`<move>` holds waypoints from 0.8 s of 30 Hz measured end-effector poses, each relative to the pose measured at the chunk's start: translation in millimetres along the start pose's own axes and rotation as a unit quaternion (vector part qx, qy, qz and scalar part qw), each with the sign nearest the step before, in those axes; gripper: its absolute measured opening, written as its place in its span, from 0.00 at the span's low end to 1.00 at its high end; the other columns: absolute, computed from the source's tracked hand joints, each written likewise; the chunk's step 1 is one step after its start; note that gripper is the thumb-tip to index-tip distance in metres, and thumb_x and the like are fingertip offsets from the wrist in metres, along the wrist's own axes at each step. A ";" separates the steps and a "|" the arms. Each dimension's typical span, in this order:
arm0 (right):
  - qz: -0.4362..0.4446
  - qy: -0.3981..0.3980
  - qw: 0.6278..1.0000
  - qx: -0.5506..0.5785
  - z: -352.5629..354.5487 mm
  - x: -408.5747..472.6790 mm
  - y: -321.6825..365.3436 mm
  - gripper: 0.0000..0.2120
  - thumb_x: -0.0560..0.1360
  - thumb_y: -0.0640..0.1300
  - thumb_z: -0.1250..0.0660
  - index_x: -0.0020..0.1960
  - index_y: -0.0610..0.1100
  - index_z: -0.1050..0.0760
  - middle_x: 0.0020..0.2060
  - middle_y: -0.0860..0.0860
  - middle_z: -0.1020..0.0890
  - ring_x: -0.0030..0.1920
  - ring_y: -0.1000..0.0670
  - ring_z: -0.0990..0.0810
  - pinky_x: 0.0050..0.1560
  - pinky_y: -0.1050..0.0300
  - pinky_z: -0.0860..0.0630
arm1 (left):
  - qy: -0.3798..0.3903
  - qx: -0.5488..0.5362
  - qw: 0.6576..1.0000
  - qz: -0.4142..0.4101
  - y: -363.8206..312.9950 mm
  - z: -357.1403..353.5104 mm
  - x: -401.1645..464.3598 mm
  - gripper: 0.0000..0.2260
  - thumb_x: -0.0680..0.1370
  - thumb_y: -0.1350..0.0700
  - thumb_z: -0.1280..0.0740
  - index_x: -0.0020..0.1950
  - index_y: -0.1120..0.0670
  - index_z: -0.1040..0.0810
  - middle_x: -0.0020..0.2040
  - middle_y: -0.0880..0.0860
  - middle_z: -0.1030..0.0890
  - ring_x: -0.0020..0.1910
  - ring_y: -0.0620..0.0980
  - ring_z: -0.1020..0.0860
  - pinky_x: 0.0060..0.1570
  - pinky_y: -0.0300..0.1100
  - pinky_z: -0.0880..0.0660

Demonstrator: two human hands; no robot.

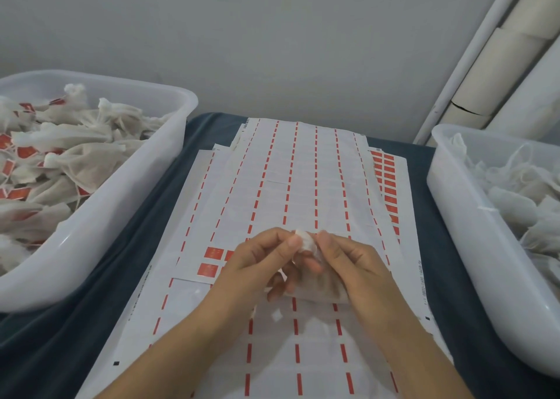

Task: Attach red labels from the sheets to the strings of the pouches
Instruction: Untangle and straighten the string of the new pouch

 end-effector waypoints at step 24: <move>-0.154 0.020 0.972 0.176 -2.3 -2.1 -22.0 0.20 0.63 0.47 0.30 0.54 0.49 0.25 0.45 0.49 0.15 0.48 0.49 0.18 0.54 0.55 0.25 | -0.084 -0.065 0.993 0.051 7.8 14.1 5.9 0.11 0.70 0.58 0.34 0.50 0.53 0.31 0.30 0.55 0.27 0.27 0.45 0.30 0.23 0.36 0.33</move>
Point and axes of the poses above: each hand's wrist, its own x-axis towards the middle knuckle, its own z-axis out of the back of the hand, y = z × x, the point moved 8 cm from there along x, towards the middle knuckle
